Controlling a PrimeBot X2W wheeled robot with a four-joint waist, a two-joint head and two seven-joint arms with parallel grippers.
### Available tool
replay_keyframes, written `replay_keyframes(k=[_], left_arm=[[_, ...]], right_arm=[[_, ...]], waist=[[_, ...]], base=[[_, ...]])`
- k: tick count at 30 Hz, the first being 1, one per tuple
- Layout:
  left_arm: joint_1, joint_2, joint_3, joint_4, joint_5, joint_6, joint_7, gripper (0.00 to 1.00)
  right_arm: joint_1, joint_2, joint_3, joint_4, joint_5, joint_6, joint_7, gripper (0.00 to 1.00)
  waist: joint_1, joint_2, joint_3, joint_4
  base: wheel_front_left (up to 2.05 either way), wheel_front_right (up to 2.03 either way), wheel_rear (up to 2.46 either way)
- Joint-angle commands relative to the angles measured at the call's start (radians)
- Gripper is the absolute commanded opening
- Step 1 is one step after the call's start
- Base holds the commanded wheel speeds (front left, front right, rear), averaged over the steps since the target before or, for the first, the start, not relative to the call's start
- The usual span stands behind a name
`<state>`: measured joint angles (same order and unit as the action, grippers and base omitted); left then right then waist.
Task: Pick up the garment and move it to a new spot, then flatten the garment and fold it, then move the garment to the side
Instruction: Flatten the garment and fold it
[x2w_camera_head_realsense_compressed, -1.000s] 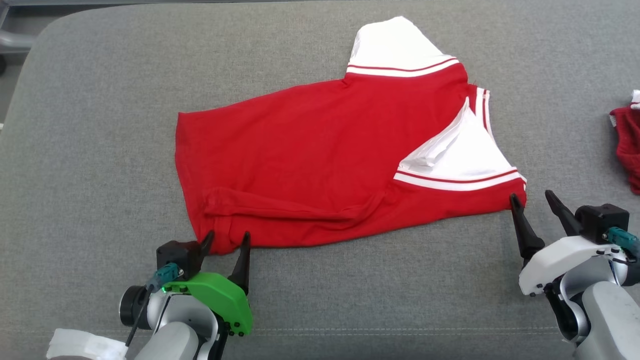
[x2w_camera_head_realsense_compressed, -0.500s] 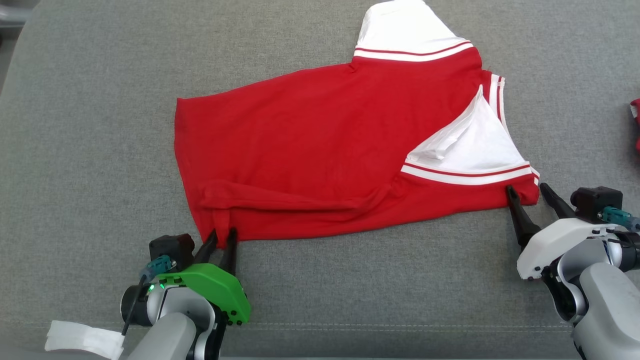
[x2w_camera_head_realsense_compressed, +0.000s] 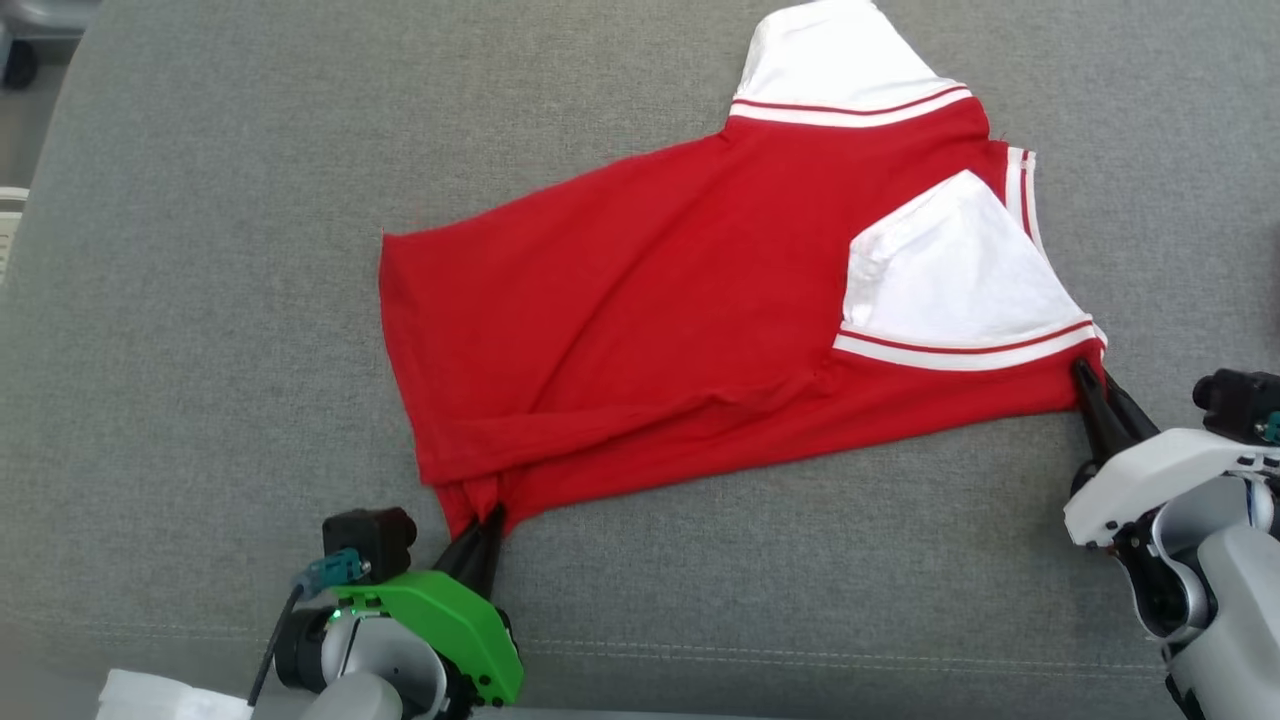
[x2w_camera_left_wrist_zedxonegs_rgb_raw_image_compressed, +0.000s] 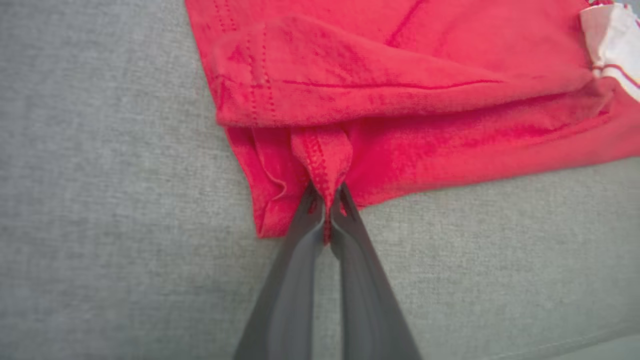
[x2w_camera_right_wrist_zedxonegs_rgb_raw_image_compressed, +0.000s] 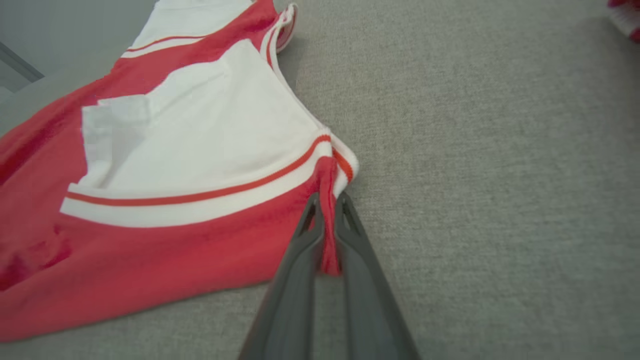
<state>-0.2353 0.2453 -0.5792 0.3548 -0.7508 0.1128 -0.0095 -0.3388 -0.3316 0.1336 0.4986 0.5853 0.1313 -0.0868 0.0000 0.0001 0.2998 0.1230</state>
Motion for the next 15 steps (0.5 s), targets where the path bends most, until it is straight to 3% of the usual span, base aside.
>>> replay_keyframes(k=[1,7,15], left_arm=[[0.04,0.01,-0.009,-0.002,-0.008,-0.002,0.016,0.0],[0.098,0.053,-0.025,-0.112,-0.006,0.023,0.055,0.0],[0.143,0.121,-0.021,-0.212,0.007,0.062,0.101,0.0]], right_arm=[[0.022,-0.008,-0.007,-0.011,0.01,-0.001,0.0,0.0],[0.127,-0.006,-0.068,-0.082,0.049,-0.001,-0.003,0.0],[0.29,0.094,-0.136,-0.191,0.044,-0.001,-0.01,0.0]], waist=[[0.0,-0.0001,-0.006,0.008],[0.0,-0.0001,-0.02,0.022],[0.0,-0.0001,-0.043,-0.035]], base=[[0.0,0.0,0.0],[0.0,0.0,0.0],[0.0,0.0,0.0]])
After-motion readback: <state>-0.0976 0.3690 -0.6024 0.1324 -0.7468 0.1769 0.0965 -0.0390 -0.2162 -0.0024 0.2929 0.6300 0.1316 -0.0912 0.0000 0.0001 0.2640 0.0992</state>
